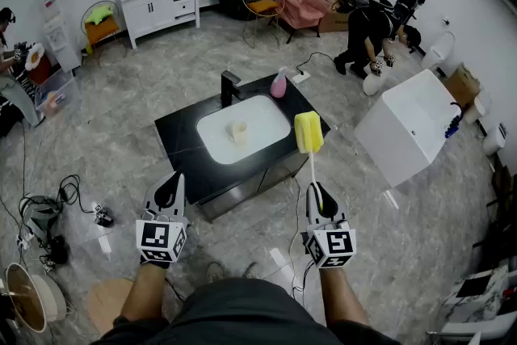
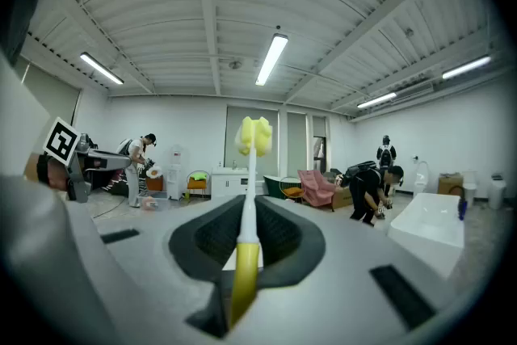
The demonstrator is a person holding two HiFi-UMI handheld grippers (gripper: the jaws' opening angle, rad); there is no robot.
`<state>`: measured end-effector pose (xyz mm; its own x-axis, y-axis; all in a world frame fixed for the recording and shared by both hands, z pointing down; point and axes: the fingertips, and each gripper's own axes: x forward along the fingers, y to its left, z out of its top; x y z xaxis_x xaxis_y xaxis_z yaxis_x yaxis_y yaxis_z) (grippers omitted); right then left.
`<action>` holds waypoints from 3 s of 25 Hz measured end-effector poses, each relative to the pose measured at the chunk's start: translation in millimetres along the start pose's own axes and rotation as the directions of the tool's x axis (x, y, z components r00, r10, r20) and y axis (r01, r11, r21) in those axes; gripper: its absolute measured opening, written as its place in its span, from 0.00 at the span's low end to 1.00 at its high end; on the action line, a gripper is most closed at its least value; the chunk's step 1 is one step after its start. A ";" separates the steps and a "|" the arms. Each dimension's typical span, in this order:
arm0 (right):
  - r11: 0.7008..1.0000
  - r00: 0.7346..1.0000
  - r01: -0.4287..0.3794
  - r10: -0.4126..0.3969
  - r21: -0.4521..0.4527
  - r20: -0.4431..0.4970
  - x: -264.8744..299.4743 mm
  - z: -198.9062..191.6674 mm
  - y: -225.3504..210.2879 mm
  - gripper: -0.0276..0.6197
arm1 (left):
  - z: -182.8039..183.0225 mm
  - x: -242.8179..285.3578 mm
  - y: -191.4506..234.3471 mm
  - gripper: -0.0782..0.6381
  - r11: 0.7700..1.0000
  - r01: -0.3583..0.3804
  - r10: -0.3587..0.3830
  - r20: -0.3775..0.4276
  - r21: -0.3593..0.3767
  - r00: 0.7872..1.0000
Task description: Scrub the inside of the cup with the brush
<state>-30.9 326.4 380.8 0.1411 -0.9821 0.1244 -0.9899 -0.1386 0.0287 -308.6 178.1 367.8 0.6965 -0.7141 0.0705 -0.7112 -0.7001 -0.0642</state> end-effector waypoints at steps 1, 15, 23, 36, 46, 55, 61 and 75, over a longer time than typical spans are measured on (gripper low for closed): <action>1.000 1.000 -0.002 0.002 -0.001 -0.001 -0.8 0.3 -0.9 0.10 | 0.9 -0.1 -1.4 0.11 1.000 -0.001 0.001 0.000 -0.002 1.000; 0.999 0.999 -0.042 0.041 0.019 0.007 -1.7 -2.5 -20.7 0.10 | 1.8 12.3 -17.1 0.11 1.000 -0.015 0.015 -0.003 0.001 1.000; 0.995 0.995 -0.095 0.095 0.008 0.015 2.7 -4.3 -54.5 0.10 | -3.6 22.6 -37.4 0.11 0.998 -0.063 0.064 -0.024 0.026 0.998; 0.989 0.989 -0.150 0.150 -0.007 0.003 90.6 -11.7 -87.7 0.10 | -34.8 109.4 -26.2 0.11 0.995 -0.097 0.097 -0.057 0.002 0.994; 0.989 0.989 -0.147 0.146 -0.012 -0.026 216.3 5.4 -130.1 0.10 | -48.5 231.6 7.0 0.11 0.997 -0.075 0.072 -0.108 -0.028 0.992; 0.981 0.981 -0.194 0.194 -0.007 -0.014 318.6 21.3 -130.9 0.10 | -57.5 309.0 33.9 0.11 0.997 -0.056 0.048 -0.143 -0.053 0.989; 0.964 0.964 -0.267 0.266 -0.015 -0.025 366.5 20.9 -135.3 0.10 | -66.3 336.3 39.8 0.11 0.991 -0.111 0.096 -0.171 -0.079 0.981; 0.914 0.914 -0.405 0.404 -0.019 -0.030 421.4 30.0 -157.3 0.10 | -85.5 350.8 24.3 0.49 0.954 -0.224 0.174 -0.236 -0.201 0.956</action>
<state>183.9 -69.5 398.9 -0.2710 -0.9501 0.1547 -0.9619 0.2735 -0.0056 -89.7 -89.0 476.1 0.5195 -0.8032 0.2916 -0.8531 -0.5069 0.1235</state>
